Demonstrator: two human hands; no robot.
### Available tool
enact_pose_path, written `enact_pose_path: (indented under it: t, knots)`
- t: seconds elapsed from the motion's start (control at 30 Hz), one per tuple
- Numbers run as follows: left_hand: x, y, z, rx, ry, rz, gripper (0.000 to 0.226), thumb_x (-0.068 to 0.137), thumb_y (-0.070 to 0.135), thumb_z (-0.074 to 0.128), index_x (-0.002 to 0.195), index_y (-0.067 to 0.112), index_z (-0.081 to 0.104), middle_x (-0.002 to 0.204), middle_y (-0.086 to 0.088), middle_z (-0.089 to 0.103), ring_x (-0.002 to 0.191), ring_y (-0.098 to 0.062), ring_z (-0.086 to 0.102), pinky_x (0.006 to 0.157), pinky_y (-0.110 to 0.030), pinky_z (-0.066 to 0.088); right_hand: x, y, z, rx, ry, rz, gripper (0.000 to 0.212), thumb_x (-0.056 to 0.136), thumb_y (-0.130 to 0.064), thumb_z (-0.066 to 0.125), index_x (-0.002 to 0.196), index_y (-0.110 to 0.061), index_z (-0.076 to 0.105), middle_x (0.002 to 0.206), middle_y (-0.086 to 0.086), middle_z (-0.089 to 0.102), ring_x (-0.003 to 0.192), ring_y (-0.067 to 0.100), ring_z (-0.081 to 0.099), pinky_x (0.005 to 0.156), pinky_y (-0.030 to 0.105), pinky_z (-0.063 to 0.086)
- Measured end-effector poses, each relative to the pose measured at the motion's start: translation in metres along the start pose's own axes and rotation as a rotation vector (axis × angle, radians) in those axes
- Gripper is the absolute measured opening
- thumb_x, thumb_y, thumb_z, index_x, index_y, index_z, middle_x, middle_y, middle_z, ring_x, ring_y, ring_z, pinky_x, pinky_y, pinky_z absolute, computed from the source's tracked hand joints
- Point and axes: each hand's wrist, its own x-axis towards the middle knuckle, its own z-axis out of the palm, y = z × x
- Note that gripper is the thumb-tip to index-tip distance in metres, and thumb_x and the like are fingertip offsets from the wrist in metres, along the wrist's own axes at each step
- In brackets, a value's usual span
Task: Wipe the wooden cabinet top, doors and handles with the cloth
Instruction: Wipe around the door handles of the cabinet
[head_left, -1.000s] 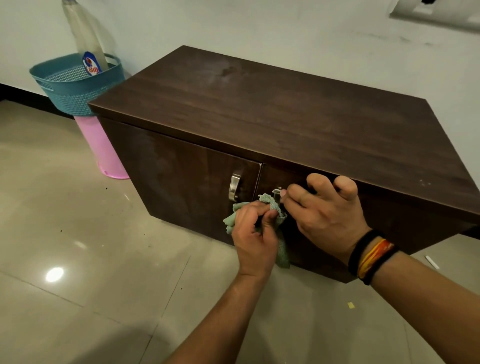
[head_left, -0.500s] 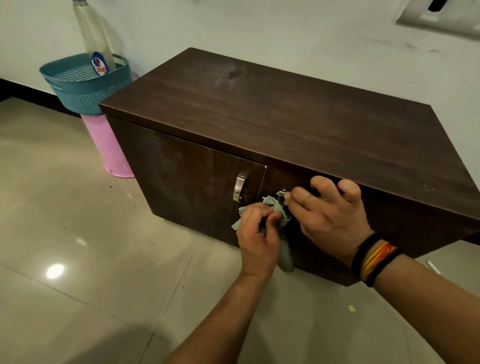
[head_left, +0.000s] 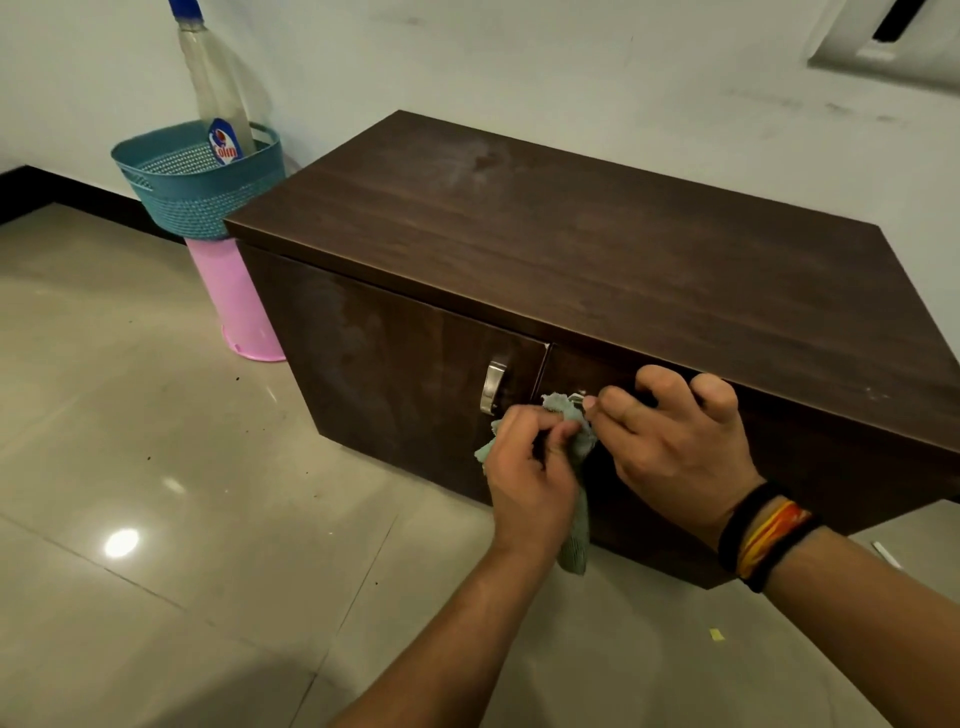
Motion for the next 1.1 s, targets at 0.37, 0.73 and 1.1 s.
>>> enact_pose_path:
  t: [0.37, 0.73, 1.1]
  knots:
    - [-0.010, -0.012, 0.001, 0.002, -0.010, 0.021, 0.009, 0.092, 0.011, 0.060, 0.088, 0.004, 0.063, 0.093, 0.001, 0.057, 0.089, 0.003, 0.054, 0.080, -0.010, 0.043, -0.001, -0.001, -0.002, 0.003, -0.013, 0.009, 0.013, 0.090, -0.013, 0.063, 0.084, -0.018, 0.073, 0.085, -0.005, 0.067, 0.097, 0.025, 0.045, 0.078, 0.041, 0.027]
    - [-0.015, -0.030, -0.003, 0.124, -0.027, -0.041, 0.022, 0.084, -0.011, 0.066, 0.077, 0.007, 0.057, 0.083, 0.002, 0.051, 0.078, 0.003, 0.048, 0.069, -0.007, 0.042, -0.001, -0.002, 0.000, 0.001, -0.020, 0.001, 0.012, 0.090, -0.013, 0.064, 0.084, -0.018, 0.074, 0.085, -0.005, 0.068, 0.098, 0.025, 0.045, 0.078, 0.040, 0.027]
    - [-0.020, -0.013, -0.022, 0.049, 0.074, -0.066, 0.014, 0.088, 0.007, 0.071, 0.085, 0.019, 0.064, 0.085, 0.010, 0.060, 0.082, -0.006, 0.059, 0.071, -0.014, 0.047, 0.001, -0.001, -0.008, -0.025, -0.073, 0.023, 0.020, 0.096, -0.015, 0.056, 0.090, -0.018, 0.075, 0.088, -0.003, 0.068, 0.097, 0.026, 0.047, 0.078, 0.040, 0.029]
